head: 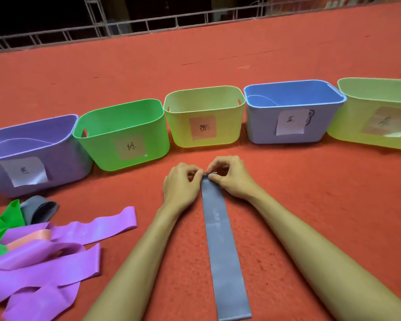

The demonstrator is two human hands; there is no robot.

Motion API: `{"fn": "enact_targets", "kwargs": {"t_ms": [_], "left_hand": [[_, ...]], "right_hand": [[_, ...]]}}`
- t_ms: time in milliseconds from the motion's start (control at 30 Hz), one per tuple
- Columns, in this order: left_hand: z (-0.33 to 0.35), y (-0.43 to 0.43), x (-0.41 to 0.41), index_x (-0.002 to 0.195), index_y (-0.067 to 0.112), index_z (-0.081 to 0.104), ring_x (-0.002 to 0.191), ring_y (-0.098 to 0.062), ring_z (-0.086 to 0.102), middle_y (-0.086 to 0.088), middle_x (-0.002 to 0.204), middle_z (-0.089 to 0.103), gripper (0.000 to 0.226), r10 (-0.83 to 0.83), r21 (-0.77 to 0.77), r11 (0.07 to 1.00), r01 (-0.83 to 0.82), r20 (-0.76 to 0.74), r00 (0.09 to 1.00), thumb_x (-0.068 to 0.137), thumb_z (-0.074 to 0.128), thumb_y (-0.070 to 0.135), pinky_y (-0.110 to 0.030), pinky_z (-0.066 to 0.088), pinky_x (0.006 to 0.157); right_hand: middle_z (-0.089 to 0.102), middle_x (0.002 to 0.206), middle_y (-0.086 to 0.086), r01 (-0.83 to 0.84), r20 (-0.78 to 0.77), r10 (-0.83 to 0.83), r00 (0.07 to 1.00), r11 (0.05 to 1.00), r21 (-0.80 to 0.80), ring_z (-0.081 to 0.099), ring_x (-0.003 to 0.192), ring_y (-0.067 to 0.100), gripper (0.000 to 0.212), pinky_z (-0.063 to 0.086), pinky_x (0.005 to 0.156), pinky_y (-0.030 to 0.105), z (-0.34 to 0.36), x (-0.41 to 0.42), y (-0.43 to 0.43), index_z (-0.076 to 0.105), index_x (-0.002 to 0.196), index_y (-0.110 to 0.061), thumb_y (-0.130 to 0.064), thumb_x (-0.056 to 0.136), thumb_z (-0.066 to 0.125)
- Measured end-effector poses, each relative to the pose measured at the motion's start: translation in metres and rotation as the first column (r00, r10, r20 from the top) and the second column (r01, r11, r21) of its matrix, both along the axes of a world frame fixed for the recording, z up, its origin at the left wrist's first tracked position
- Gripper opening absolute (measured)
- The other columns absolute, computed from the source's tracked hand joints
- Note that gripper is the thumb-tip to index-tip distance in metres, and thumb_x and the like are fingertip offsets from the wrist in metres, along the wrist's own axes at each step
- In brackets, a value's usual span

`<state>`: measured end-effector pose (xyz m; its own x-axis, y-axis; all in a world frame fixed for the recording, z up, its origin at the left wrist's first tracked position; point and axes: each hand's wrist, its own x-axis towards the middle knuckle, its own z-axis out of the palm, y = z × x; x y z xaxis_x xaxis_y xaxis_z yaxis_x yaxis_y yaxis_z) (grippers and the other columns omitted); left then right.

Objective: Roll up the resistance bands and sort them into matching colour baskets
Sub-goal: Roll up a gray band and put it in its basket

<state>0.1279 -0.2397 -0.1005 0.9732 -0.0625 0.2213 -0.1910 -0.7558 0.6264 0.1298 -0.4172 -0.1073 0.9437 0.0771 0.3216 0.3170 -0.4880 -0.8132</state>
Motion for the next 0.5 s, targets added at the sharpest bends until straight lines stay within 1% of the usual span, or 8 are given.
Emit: {"fn": "enact_targets", "kwargs": {"t_ms": [67,133,200,267,300,367,433,500], "left_hand": [[-0.0061,0.0014,0.0029,0.094,0.031,0.080,0.087,-0.016,0.065,0.006,0.099,0.071,0.013,-0.014,-0.064,0.998,0.015,0.017,1.000,0.094,0.067,0.035,-0.035,0.050,0.080],[-0.0075,0.0022,0.0047,0.090,0.031,0.080,0.082,-0.013,0.065,0.007,0.097,0.073,0.010,-0.022,-0.092,0.995,0.023,0.018,1.000,0.092,0.071,0.034,-0.033,0.050,0.077],[-0.0072,0.0023,0.0036,0.088,0.032,0.080,0.082,-0.011,0.066,0.008,0.095,0.073,0.009,-0.021,-0.080,0.997,0.023,0.026,0.999,0.090,0.072,0.036,-0.032,0.049,0.075],[-0.0074,0.0021,0.0027,0.085,0.034,0.079,0.082,-0.009,0.068,0.010,0.093,0.072,0.007,-0.029,-0.078,0.996,0.032,0.033,0.999,0.088,0.074,0.037,-0.031,0.049,0.074],[-0.0079,0.0023,0.0027,0.084,0.035,0.079,0.082,-0.006,0.068,0.012,0.092,0.072,0.006,-0.035,-0.090,0.995,0.037,0.030,0.999,0.087,0.075,0.038,-0.031,0.050,0.074],[-0.0082,0.0037,0.0024,0.083,0.036,0.079,0.082,-0.003,0.068,0.014,0.092,0.072,0.005,-0.045,-0.106,0.993,0.047,0.021,0.999,0.085,0.078,0.040,-0.029,0.051,0.074],[-0.0078,0.0047,0.0020,0.082,0.037,0.079,0.082,-0.002,0.068,0.015,0.091,0.072,0.004,-0.048,-0.118,0.992,0.050,0.014,0.999,0.084,0.079,0.040,-0.029,0.050,0.074],[-0.0077,0.0049,0.0017,0.082,0.037,0.080,0.082,0.000,0.067,0.015,0.090,0.071,0.003,-0.049,-0.119,0.992,0.051,0.016,0.999,0.083,0.080,0.040,-0.028,0.049,0.073]], "right_hand": [[0.076,0.080,-0.006,-0.020,0.019,0.021,1.000,0.999,-0.026,0.070,0.080,0.007,0.024,0.058,0.079,0.027,0.0000,-0.0002,0.0001,0.075,0.080,-0.022,0.002,0.078,0.076],[0.075,0.081,-0.004,-0.032,0.045,0.035,0.998,0.997,-0.068,0.065,0.080,-0.003,0.021,0.051,0.076,0.012,0.0008,-0.0006,-0.0001,0.075,0.081,-0.018,0.004,0.077,0.076],[0.074,0.084,-0.004,-0.029,0.043,0.033,0.999,0.995,-0.100,0.061,0.086,-0.003,0.021,0.045,0.075,0.005,-0.0007,0.0001,-0.0023,0.075,0.081,-0.019,0.002,0.078,0.076],[0.072,0.086,-0.008,-0.010,0.037,0.016,0.999,0.989,-0.151,0.059,0.094,0.005,0.017,0.044,0.077,0.007,-0.0017,0.0004,-0.0054,0.076,0.080,-0.025,-0.008,0.079,0.077],[0.072,0.086,-0.009,-0.007,0.031,0.012,0.999,0.987,-0.158,0.061,0.093,0.009,0.012,0.047,0.080,0.013,-0.0019,0.0012,-0.0070,0.077,0.079,-0.026,-0.014,0.079,0.078],[0.074,0.084,-0.009,-0.007,0.012,0.009,1.000,0.992,-0.128,0.066,0.085,0.007,0.005,0.051,0.078,0.021,-0.0014,0.0030,-0.0086,0.081,0.080,-0.022,-0.018,0.081,0.078],[0.075,0.083,-0.006,0.016,0.008,-0.015,1.000,0.994,-0.108,0.067,0.078,0.004,0.004,0.051,0.075,0.019,-0.0004,0.0038,-0.0073,0.082,0.081,-0.019,-0.016,0.082,0.079],[0.075,0.084,-0.005,0.056,0.023,-0.054,0.998,0.994,-0.098,0.065,0.078,0.002,0.005,0.049,0.074,0.017,-0.0003,0.0034,-0.0067,0.082,0.082,-0.019,-0.015,0.081,0.082]]}}
